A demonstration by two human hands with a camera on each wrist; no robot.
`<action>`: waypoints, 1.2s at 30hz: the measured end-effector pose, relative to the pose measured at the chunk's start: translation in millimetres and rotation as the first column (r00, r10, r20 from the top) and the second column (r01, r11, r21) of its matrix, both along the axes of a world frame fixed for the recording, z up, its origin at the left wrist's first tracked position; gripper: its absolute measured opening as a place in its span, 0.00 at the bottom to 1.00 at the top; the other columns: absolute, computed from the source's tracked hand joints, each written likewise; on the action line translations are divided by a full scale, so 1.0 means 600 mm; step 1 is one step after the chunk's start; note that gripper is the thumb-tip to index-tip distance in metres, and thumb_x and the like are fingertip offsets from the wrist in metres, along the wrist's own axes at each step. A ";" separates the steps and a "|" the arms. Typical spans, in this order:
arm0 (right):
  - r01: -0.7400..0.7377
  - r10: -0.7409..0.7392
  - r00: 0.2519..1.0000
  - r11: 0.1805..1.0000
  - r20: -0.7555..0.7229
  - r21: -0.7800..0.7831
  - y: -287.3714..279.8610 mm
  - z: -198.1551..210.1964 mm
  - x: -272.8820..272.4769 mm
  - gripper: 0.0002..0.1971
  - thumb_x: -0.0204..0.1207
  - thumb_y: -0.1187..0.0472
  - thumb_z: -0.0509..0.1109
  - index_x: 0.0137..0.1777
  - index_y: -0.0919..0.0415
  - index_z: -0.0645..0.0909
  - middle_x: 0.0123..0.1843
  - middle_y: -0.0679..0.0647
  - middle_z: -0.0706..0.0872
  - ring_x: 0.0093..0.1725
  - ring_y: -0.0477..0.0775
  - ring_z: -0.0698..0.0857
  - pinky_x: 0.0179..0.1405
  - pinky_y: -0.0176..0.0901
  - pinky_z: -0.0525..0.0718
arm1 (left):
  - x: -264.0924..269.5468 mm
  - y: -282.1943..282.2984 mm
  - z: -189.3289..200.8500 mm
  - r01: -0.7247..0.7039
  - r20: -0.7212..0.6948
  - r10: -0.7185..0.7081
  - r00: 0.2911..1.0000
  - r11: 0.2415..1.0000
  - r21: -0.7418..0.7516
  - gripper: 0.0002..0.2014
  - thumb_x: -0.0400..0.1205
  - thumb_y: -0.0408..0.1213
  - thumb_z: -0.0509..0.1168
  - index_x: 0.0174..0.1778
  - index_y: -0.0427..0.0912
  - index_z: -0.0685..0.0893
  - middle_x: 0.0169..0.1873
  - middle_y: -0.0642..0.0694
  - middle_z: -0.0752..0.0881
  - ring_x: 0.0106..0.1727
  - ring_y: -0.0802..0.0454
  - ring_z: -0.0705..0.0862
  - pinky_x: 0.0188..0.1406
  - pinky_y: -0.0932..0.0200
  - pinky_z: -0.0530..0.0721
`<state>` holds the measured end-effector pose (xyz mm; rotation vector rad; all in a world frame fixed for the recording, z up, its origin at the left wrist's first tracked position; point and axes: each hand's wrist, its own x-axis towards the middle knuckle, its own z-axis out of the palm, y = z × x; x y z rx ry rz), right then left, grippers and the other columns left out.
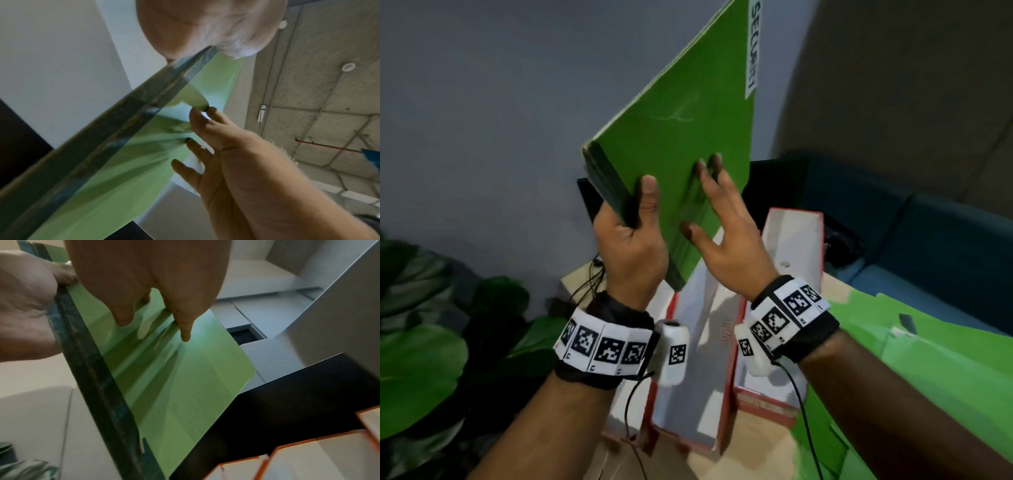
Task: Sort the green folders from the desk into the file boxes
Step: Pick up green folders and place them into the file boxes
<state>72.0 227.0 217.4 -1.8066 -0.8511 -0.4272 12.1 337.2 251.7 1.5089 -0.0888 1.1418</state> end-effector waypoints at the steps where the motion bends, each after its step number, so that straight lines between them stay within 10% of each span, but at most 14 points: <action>1: -0.038 0.038 0.999 0.999 -0.015 0.007 0.024 0.001 0.000 0.39 0.77 0.65 0.72 0.83 0.51 0.54 0.86 0.53 0.49 0.81 0.37 0.51 0.70 0.15 0.54 | -0.004 0.017 0.001 -0.034 0.010 0.034 0.999 0.999 0.029 0.10 0.86 0.41 0.63 0.39 0.43 0.82 0.30 0.57 0.84 0.33 0.72 0.78 0.35 0.73 0.75; 8: -0.205 0.181 0.962 0.974 -0.205 -0.102 0.150 -0.048 0.000 0.41 0.81 0.63 0.67 0.83 0.43 0.45 0.86 0.44 0.42 0.81 0.35 0.47 0.70 0.16 0.52 | -0.001 0.123 -0.066 -0.178 -0.096 0.181 0.979 0.983 0.038 0.12 0.86 0.40 0.59 0.36 0.47 0.76 0.24 0.60 0.78 0.26 0.63 0.75 0.27 0.69 0.71; 10: -0.216 0.161 0.945 0.961 -0.284 -0.175 0.168 -0.074 0.003 0.39 0.82 0.61 0.66 0.84 0.46 0.44 0.86 0.44 0.40 0.77 0.31 0.45 0.76 0.29 0.53 | 0.002 0.142 -0.104 -0.161 -0.178 0.164 0.970 0.986 0.032 0.08 0.87 0.35 0.59 0.55 0.33 0.79 0.42 0.46 0.86 0.42 0.51 0.85 0.37 0.64 0.79; 13: -0.228 0.129 0.923 0.942 -0.362 -0.245 0.183 -0.101 0.006 0.39 0.82 0.53 0.65 0.84 0.48 0.43 0.86 0.42 0.40 0.75 0.32 0.46 0.78 0.42 0.54 | -0.002 0.165 -0.140 -0.180 -0.190 0.188 0.963 0.982 0.059 0.29 0.86 0.23 0.57 0.79 0.46 0.54 0.72 0.50 0.70 0.69 0.70 0.75 0.66 0.73 0.73; 22: -0.152 0.072 0.962 0.942 -0.264 -0.298 0.220 -0.154 -0.034 0.36 0.81 0.52 0.65 0.84 0.46 0.49 0.85 0.39 0.41 0.84 0.48 0.47 0.75 0.46 0.57 | -0.019 0.224 -0.159 -0.283 -0.060 0.292 0.955 0.951 0.124 0.34 0.75 0.11 0.60 0.73 0.33 0.52 0.67 0.49 0.64 0.66 0.62 0.74 0.67 0.61 0.77; 27: -0.099 -0.034 0.936 0.930 -0.352 -0.354 0.230 -0.197 -0.041 0.34 0.83 0.52 0.63 0.84 0.54 0.50 0.86 0.48 0.43 0.84 0.53 0.48 0.80 0.47 0.56 | -0.019 0.221 -0.239 -0.217 -0.280 0.204 0.938 0.976 -0.018 0.30 0.74 0.19 0.62 0.62 0.52 0.59 0.61 0.34 0.72 0.58 0.50 0.83 0.56 0.56 0.85; 31: -0.151 -0.028 0.921 0.893 -0.387 -0.425 0.234 -0.220 -0.046 0.35 0.83 0.59 0.62 0.84 0.53 0.47 0.86 0.50 0.40 0.85 0.54 0.48 0.79 0.46 0.57 | -0.016 0.216 -0.298 -0.117 -0.453 0.106 0.885 0.993 0.005 0.28 0.77 0.13 0.62 0.62 0.41 0.57 0.54 0.48 0.75 0.52 0.69 0.84 0.51 0.71 0.82; 36: -0.245 -0.040 0.897 0.785 -0.441 -0.569 0.233 -0.241 -0.050 0.37 0.81 0.66 0.60 0.84 0.55 0.44 0.86 0.56 0.44 0.84 0.59 0.53 0.80 0.57 0.60 | -0.009 0.220 -0.326 -0.107 -0.549 0.163 0.820 0.985 0.133 0.23 0.80 0.18 0.63 0.61 0.41 0.60 0.59 0.40 0.74 0.58 0.52 0.82 0.62 0.56 0.83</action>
